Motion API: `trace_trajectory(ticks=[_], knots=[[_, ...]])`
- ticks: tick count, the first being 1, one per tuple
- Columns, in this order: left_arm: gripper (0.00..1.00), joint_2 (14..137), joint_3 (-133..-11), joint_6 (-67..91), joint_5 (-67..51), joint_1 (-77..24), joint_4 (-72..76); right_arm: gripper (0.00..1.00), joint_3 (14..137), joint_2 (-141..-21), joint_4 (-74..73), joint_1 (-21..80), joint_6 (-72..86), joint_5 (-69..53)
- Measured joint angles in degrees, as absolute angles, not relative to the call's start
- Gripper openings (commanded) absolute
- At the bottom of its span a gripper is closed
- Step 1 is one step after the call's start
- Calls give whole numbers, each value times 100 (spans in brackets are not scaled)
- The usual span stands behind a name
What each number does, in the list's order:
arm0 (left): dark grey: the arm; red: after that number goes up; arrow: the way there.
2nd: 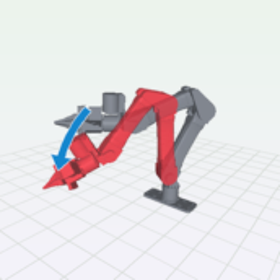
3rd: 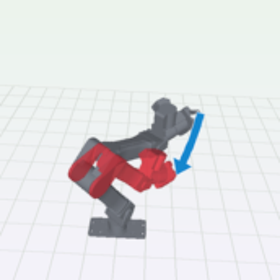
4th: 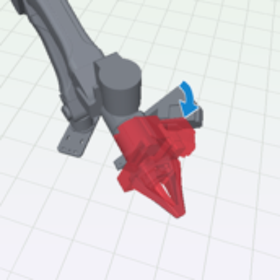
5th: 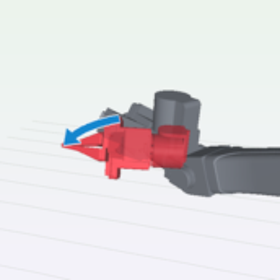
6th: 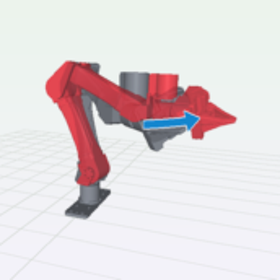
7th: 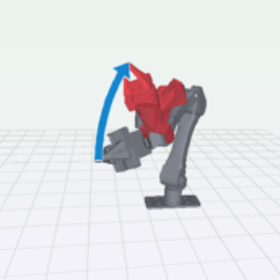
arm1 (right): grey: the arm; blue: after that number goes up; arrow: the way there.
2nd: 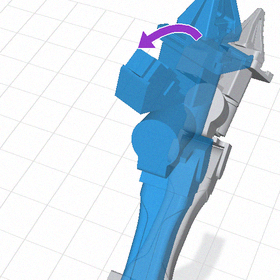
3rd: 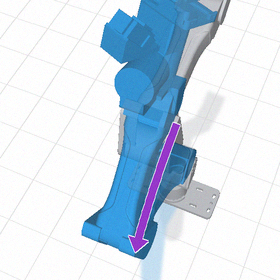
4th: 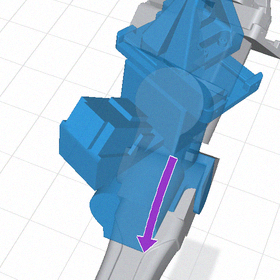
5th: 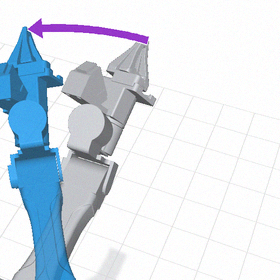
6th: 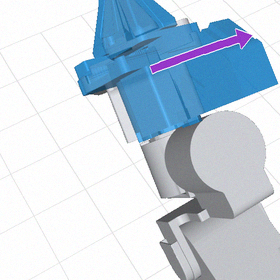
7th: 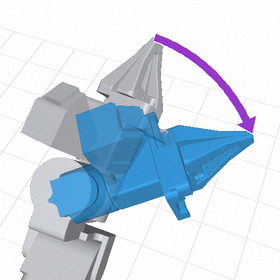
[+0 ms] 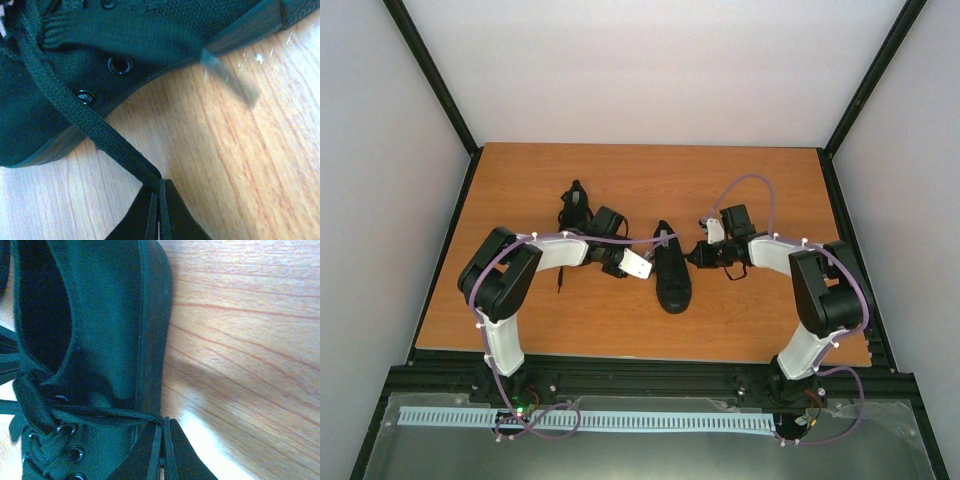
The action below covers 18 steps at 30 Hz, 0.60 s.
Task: Tie the shoes
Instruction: Tie the shoelace on the shoe.
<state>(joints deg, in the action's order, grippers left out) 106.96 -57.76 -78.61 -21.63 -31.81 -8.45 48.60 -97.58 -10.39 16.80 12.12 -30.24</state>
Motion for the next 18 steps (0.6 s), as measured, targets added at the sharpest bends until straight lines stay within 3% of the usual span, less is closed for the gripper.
trace_trajectory(ticks=[10,12,14,18], knots=[[1,10696,-5758,-7979,-2171,-3188,-840,3,4860,-10009,-864,1678,1275,-3135],[7,10696,-5758,-7975,-2217,-3188,-856,3,4860,-10018,-851,1675,1273,-3203],[19,10683,-5765,-7950,-2274,-3188,-906,5,4860,-10018,-843,1673,1267,-3264],[38,10549,-5789,-7787,-2377,-3188,-1096,18,4862,-10018,-834,1667,1216,-3317]])
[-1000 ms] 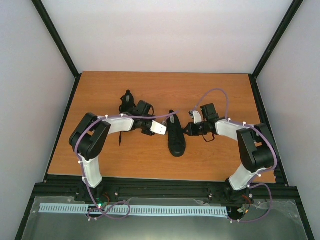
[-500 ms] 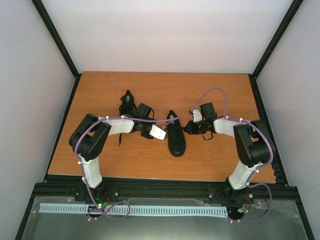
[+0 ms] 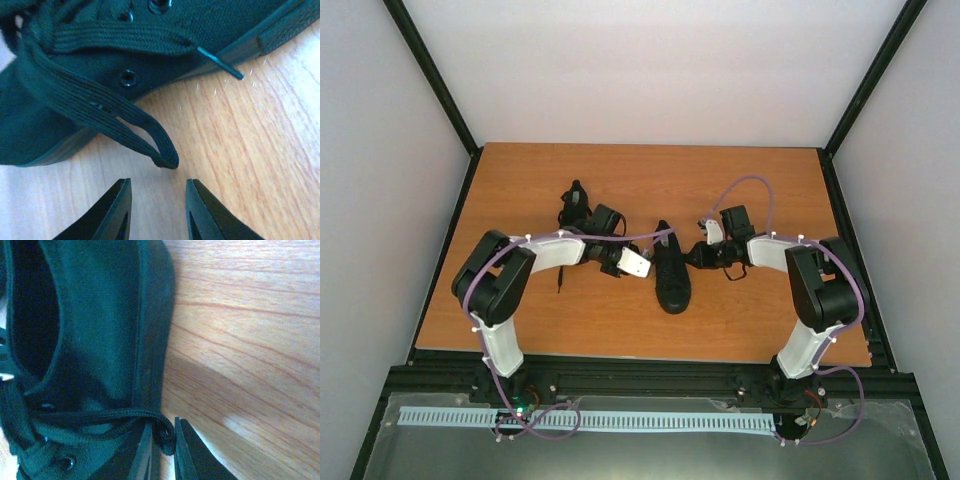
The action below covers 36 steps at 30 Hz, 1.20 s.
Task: Tie the shoes
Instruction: Tie the shoelace on the shoe.
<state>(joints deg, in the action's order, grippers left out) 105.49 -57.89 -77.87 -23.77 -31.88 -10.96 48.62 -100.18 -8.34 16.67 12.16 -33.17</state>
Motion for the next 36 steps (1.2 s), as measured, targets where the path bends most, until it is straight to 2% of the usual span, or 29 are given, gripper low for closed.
trace_trajectory(ticks=[6,10,12,14,18,31,34,36], knots=[[60,10215,-5942,-7614,-2394,-3183,-1481,28,4862,-9848,-987,1640,1153,-3221],[69,9966,-6198,-7478,-2652,-3183,-2043,37,4862,-9491,-1173,1643,1076,-3059],[65,9907,-6366,-7218,-2821,-3186,-2167,42,4862,-9367,-1245,1643,1031,-3006],[56,9904,-6567,-6799,-2947,-3194,-2154,46,4862,-9292,-1310,1643,1013,-2950],[53,9979,-6862,-6128,-3120,-3238,-2095,52,4862,-9273,-1406,1643,996,-2871],[46,10591,-7002,-5446,-3138,-3481,-1778,53,4862,-9161,-1509,1629,939,-2779],[35,10591,-7019,-5402,-3179,-3496,-1752,53,4862,-9161,-1509,1625,937,-2779],[22,10591,-7026,-5378,-3214,-3511,-1737,53,4860,-9159,-1509,1623,937,-2779]])
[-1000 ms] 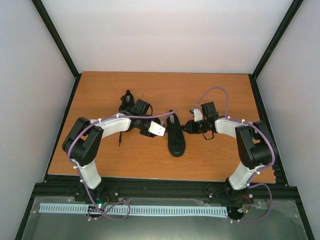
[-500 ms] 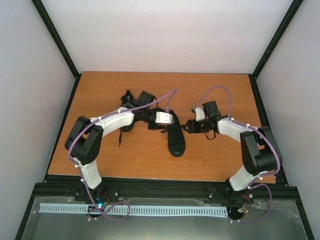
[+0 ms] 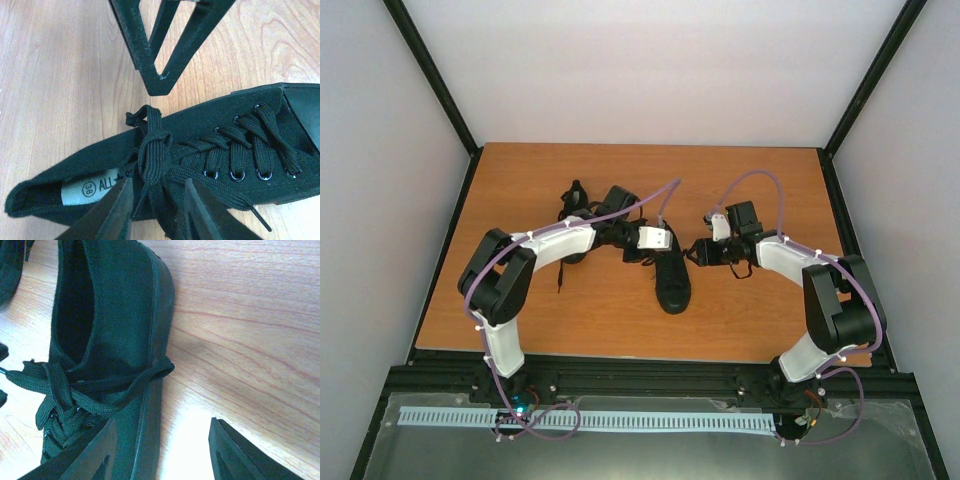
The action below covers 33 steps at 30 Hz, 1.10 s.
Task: Tie the shoes
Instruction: Tie the shoelace on the shoe.
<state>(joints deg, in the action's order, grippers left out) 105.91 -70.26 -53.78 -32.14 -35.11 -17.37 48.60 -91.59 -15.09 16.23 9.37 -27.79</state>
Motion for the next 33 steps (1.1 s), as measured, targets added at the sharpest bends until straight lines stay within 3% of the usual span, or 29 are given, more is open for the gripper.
trace_trajectory(ticks=[2,4,18,28,30,33], knots=[[6,10591,-7026,-5325,-3249,-3522,-1717,53,4860,-9159,-1509,1619,937,-2777],[1,10591,-7026,-5317,-3277,-3529,-1682,53,4858,-9159,-1507,1608,941,-2777],[1,10182,-6810,-5531,-3120,-3531,-2377,60,4458,-9074,-390,1245,1745,-3830],[1,10108,-6420,-5662,-2998,-3531,-2467,61,4313,-9651,838,1245,2604,-4252],[3,10108,-6399,-5697,-2982,-3533,-2469,59,4298,-9795,1050,1245,2792,-4298],[17,10097,-6394,-5760,-2956,-3533,-2462,56,4281,-9924,1280,1245,2995,-4377]])
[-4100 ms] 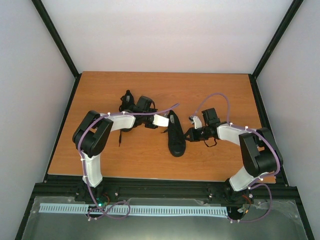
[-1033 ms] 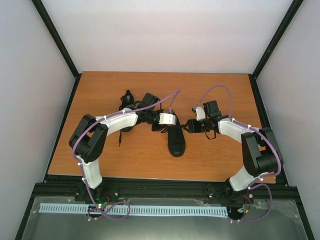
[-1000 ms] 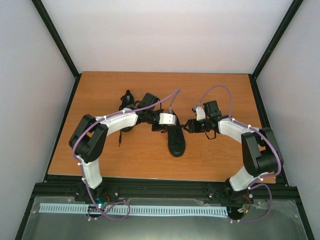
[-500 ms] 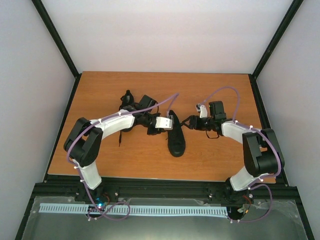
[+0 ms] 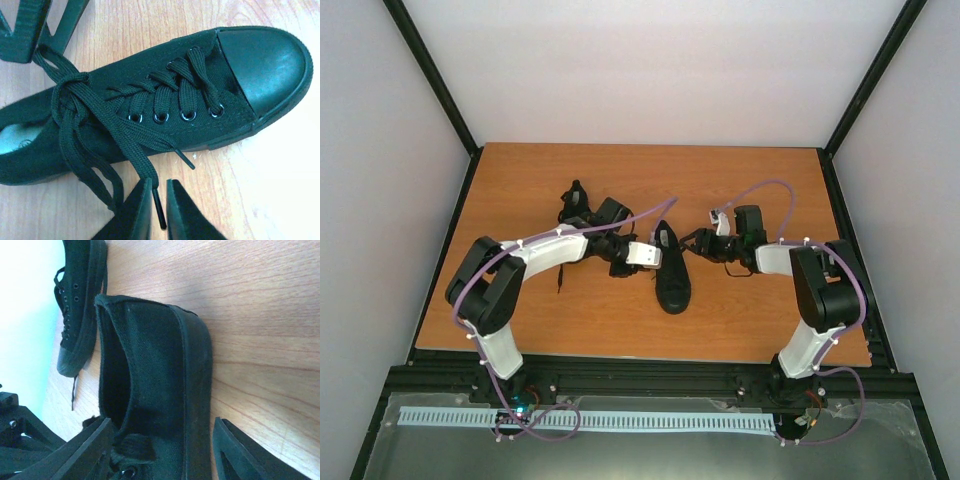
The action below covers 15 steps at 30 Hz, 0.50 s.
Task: Tie the shoes
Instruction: Tie the shoelace on the shoe.
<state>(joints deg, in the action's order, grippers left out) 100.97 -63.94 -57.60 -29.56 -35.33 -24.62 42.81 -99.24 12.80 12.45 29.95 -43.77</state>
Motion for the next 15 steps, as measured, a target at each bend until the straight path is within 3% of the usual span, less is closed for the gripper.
trace_trajectory(ticks=[5,8,12,15], knots=[[51,10025,-6396,-5651,-2895,-3531,-2324,48,4268,-9937,1461,1247,3168,-4493],[65,9946,-6429,-5402,-2926,-3535,-2139,45,4261,-9937,1492,1253,3245,-4547],[64,9904,-6455,-4882,-3046,-3579,-1710,43,4257,-9937,1505,1260,3308,-4556],[59,9931,-6455,-4189,-3050,-3688,-1157,35,4257,-9939,1520,1273,3339,-4567]])
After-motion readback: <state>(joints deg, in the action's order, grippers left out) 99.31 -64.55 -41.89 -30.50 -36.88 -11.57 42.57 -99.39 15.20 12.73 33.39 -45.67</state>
